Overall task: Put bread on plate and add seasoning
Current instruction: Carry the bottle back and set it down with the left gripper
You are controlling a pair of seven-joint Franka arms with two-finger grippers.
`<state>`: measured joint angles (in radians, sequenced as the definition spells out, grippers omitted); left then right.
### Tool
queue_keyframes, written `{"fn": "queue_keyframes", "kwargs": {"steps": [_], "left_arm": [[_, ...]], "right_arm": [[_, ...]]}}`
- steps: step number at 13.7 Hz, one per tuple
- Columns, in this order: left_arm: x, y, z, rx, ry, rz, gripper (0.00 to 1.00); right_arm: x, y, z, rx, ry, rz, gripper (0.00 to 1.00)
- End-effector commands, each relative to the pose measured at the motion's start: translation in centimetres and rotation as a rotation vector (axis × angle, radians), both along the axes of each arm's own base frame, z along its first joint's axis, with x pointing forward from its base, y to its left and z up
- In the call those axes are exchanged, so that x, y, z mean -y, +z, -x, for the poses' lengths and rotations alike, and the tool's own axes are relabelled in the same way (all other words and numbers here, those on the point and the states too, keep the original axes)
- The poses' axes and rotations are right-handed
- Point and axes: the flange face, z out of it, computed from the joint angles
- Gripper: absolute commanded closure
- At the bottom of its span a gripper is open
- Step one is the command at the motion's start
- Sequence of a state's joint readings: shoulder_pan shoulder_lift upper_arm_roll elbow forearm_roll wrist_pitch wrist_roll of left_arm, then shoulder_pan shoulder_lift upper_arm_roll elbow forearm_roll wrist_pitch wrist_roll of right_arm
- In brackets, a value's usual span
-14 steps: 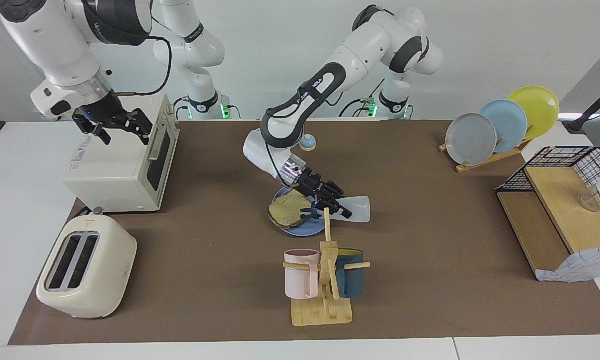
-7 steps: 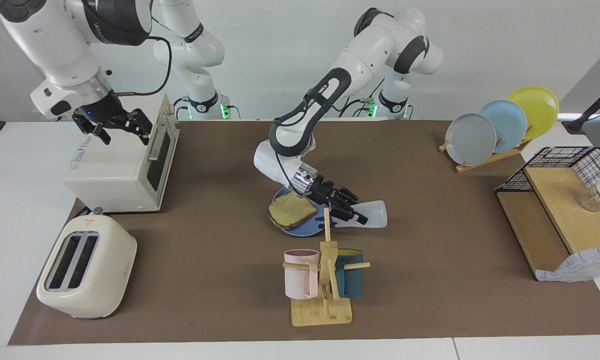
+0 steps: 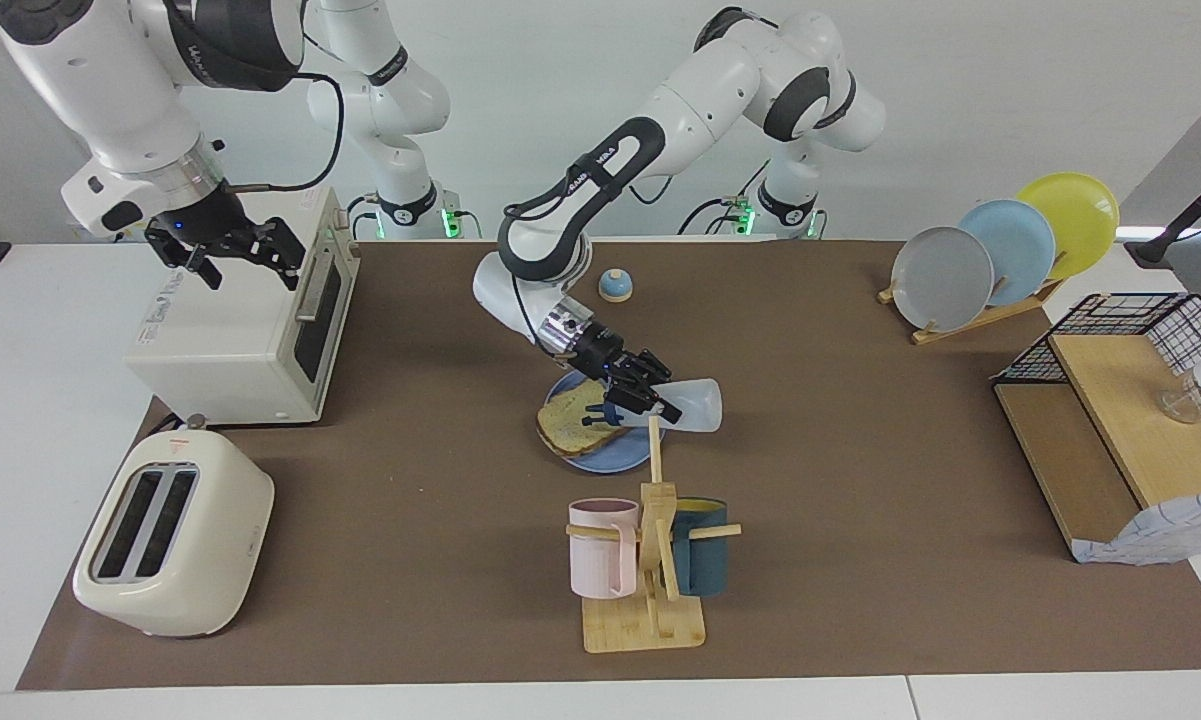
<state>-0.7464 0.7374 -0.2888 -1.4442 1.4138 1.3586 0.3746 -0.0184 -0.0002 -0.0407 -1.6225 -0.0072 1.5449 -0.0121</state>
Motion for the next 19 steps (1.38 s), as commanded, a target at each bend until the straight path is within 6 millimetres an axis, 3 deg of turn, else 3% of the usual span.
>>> {"fn": "queue_keyframes", "kwargs": {"steps": [1,3,5,7,9,11,15,17,19], "left_arm": [[-3.3,0.2,-3.5,0.003,0.041,0.017,1.0],[-4.9,0.1,-5.2,0.012,0.048,0.015,1.0],[-5.0,0.2,-5.4,0.013,0.052,0.018,1.0],[-4.1,0.3,-4.5,0.009,0.049,0.018,1.0],[-1.1,0.2,-1.2,-0.016,0.02,0.036,1.0],[-1.8,4.3,-0.4,-0.022,0.042,0.099,1.0],[-6.2,9.5,-1.1,-0.043,0.095,0.215,1.0],[-9.5,13.1,-2.9,-0.064,0.167,0.348,1.0],[-14.2,17.6,-4.5,-0.104,0.228,0.607,1.0]], "right_arm": [[0.1,0.2,0.4,0.01,0.016,0.001,0.0],[0.1,0.2,0.4,0.01,0.016,0.001,0.0],[0.1,0.2,0.4,0.01,0.016,0.001,0.0],[0.1,0.2,0.4,0.01,0.016,0.001,0.0],[0.1,0.2,0.4,0.01,0.016,0.001,0.0],[0.1,0.2,0.4,0.01,0.016,0.001,0.0],[0.1,0.2,0.4,0.01,0.016,0.001,0.0],[0.1,0.2,0.4,0.01,0.016,0.001,0.0],[0.1,0.2,0.4,0.008,0.016,0.001,0.0]]}}
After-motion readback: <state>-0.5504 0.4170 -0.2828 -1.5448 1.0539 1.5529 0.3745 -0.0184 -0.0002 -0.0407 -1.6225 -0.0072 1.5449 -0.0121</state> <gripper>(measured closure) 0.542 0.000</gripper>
